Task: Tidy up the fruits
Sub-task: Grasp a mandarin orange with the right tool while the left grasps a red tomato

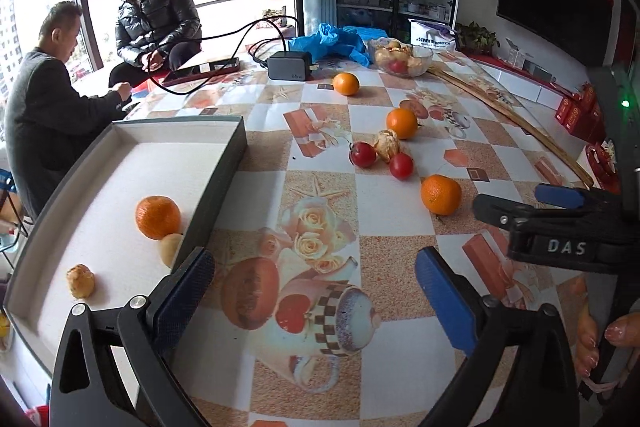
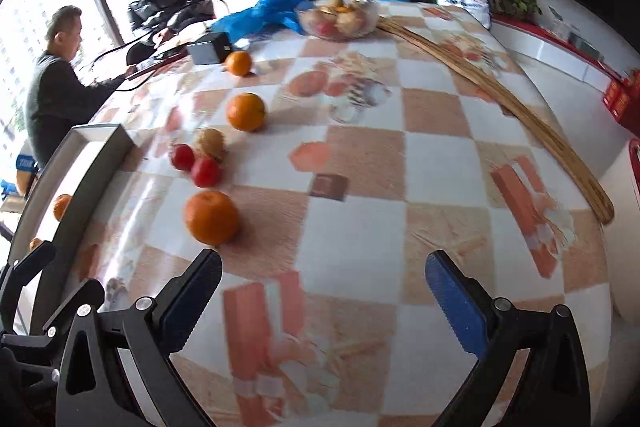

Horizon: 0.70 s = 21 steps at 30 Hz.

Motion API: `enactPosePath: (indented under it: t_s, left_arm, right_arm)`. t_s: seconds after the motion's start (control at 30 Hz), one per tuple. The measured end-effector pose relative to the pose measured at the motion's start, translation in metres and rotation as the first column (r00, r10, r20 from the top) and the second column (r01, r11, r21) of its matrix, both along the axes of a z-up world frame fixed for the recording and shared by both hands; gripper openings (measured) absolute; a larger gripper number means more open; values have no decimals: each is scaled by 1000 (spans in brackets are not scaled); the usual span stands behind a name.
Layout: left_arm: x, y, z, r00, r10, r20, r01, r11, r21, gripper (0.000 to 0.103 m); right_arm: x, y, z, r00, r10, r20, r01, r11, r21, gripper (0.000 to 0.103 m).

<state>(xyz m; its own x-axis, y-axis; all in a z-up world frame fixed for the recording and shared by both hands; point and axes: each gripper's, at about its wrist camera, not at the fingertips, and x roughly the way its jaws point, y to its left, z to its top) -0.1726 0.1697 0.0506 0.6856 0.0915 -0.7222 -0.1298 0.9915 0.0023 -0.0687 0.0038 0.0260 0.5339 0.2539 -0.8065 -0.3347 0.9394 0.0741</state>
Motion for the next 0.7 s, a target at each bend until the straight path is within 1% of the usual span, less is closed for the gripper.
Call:
enactPosePath:
  t_s: [0.1, 0.13, 0.17, 0.2, 0.23, 0.27, 0.3, 0.33, 0.43, 0.5, 0.53, 0.6, 0.67, 0.7]
  left_arm:
    - [-3, 13, 15, 999, 26, 21, -26, 1000, 16, 100]
    - [-2, 17, 19, 999, 35, 29, -36, 999, 8, 100]
    - [-1, 21, 22, 998, 45, 34, -45, 999, 0, 100]
    - [2, 24, 24, 998, 56, 39, -56, 998, -2, 100]
    - [5, 26, 25, 997, 64, 42, -64, 998, 3, 100]
    - [10, 26, 26, 997, 66, 42, -67, 998, 12, 100]
    - [15, 25, 25, 997, 63, 36, -64, 998, 20, 100]
    - [21, 24, 24, 998, 53, 26, -53, 998, 23, 100]
    - [42, 15, 17, 1000, 7, -2, -7, 1000, -1, 100]
    - [59, 7, 12, 1000, -16, -17, 16, 1000, -7, 98]
    - [68, 3, 9, 999, -28, -24, 28, 1000, 4, 96]
    - [87, -7, 1, 998, -46, -45, 47, 998, 40, 93]
    - [106, -14, -11, 994, -63, -85, 69, 995, 68, 89]
    - [114, -16, -18, 991, -69, -111, 78, 994, 79, 83]
  right_arm:
    - [4, 33, -5, 997, 70, 21, -69, 997, -38, 102]
    - [5, 39, -7, 997, 79, 24, -78, 996, -44, 101]
    - [7, 44, -10, 996, 87, 23, -86, 995, -48, 96]
    - [9, 47, -14, 996, 93, 8, -92, 994, -51, 80]
    - [12, 49, -19, 995, 97, -22, -98, 994, -47, 59]
    - [12, 50, -19, 996, 91, -2, -91, 994, -56, 55]
    - [11, 50, -19, 995, 96, 1, -95, 994, -57, 43]
    - [10, 47, -18, 995, 95, 7, -94, 994, -53, 35]
    - [8, 28, -16, 999, 52, 16, -51, 998, -29, 35]
    - [6, 7, -18, 1000, 23, -2, -23, 1000, 3, 35]
    - [3, -3, -17, 1000, 13, -4, -13, 1000, 21, 35]
    - [-5, -22, -16, 1000, -13, -2, 13, 1000, 28, 35]
    - [-12, -36, -16, 999, -32, -4, 32, 999, 42, 35]
    - [-14, -41, -16, 999, -38, -3, 38, 998, 51, 35]
